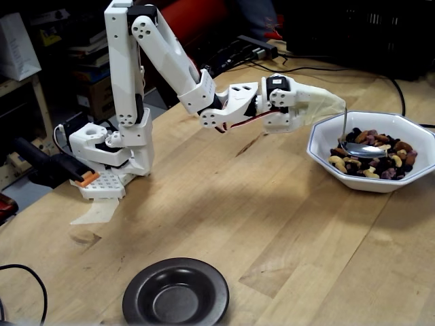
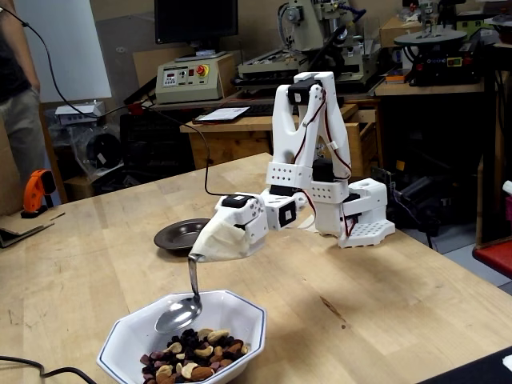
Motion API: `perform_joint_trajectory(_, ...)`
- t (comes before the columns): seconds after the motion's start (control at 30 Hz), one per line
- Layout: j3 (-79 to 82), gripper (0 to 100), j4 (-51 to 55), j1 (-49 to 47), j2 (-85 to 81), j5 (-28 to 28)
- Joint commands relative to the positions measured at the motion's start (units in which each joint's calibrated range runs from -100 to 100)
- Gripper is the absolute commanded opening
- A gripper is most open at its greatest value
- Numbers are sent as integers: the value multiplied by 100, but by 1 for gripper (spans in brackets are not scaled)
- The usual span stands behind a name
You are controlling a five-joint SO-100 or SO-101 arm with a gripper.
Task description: Use spoon to transfer food from the white bowl to brown plate
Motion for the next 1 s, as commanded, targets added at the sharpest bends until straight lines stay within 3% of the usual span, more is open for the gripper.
perform_joint_trajectory(0.0,-261,4,-148,40,-94,303)
perform_joint_trajectory(0.6,-235,4,-85,-42,-85,1333)
perform_joint_trajectory(0.97,-412,4,-140,-42,1215,1387)
